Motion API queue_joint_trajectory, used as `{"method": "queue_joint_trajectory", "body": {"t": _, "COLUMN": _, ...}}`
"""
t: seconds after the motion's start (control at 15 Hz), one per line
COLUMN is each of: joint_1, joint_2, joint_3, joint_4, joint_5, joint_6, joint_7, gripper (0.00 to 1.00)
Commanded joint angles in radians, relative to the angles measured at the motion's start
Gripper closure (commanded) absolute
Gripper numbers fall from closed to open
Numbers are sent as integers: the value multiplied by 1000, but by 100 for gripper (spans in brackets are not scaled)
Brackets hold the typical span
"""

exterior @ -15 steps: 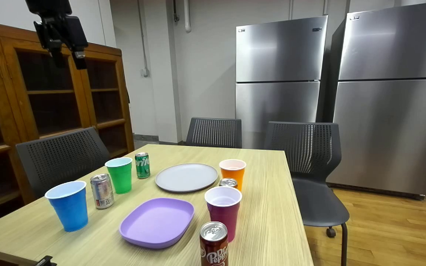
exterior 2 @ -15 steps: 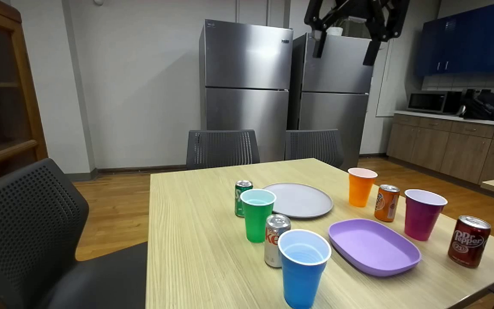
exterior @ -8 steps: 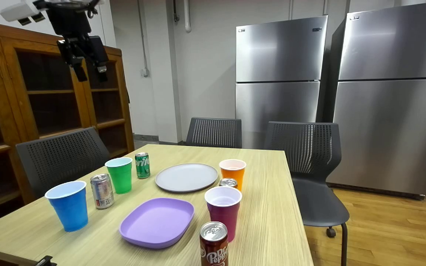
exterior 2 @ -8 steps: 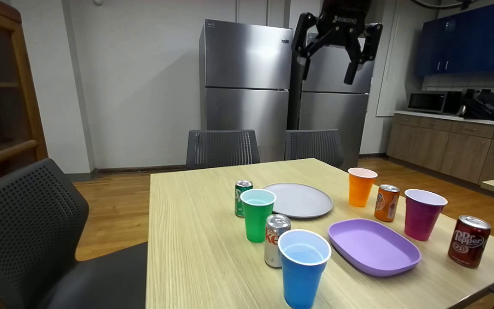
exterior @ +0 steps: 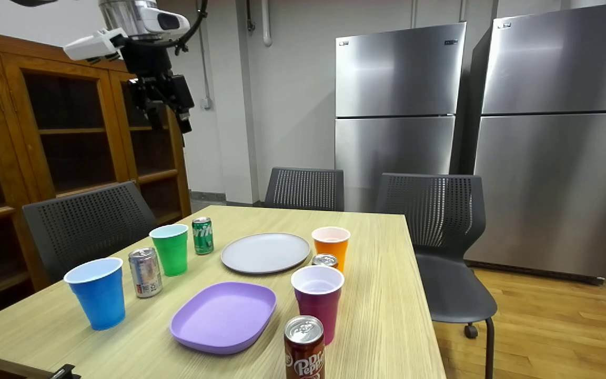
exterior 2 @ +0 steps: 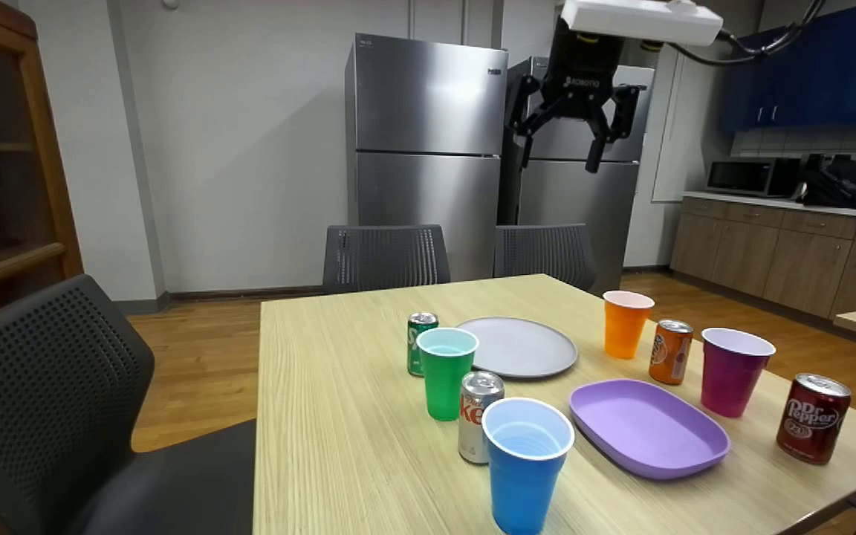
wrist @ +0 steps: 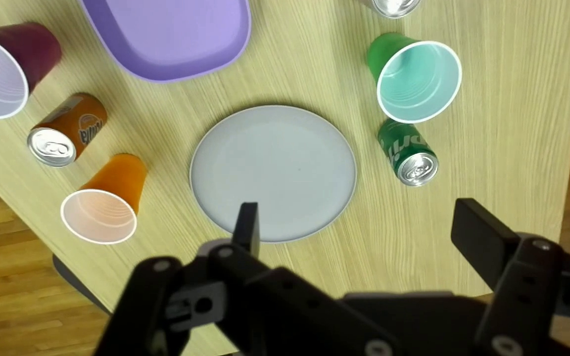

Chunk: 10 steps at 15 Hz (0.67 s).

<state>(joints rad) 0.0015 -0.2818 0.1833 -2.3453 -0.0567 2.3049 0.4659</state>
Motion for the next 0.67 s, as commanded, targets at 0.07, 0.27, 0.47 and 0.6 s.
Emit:
{"method": "queue_joint_trajectory", "body": {"t": 0.07, "joint_1": -21, "joint_2": 113, "joint_3": -49, "joint_4": 89, "joint_5": -36, "joint_6": 11, "joint_7": -13, "gripper": 0}}
{"method": "queue_joint_trajectory", "body": {"t": 0.27, "joint_1": -30, "joint_2": 173, "joint_3": -92, "joint_4": 126, "joint_5": -44, "joint_6": 12, "joint_7": -14, "gripper": 0}}
{"method": "queue_joint_trajectory", "body": {"t": 0.47, "joint_1": -39, "joint_2": 242, "joint_3": -139, "joint_4": 167, "joint_5": -38, "joint_6": 10, "joint_7": -15, "gripper": 0}}
{"method": "queue_joint_trajectory", "body": {"t": 0.6, "joint_1": -44, "joint_2": 292, "joint_3": -168, "joint_4": 196, "joint_5": -34, "joint_6": 11, "joint_7": -17, "gripper": 0}}
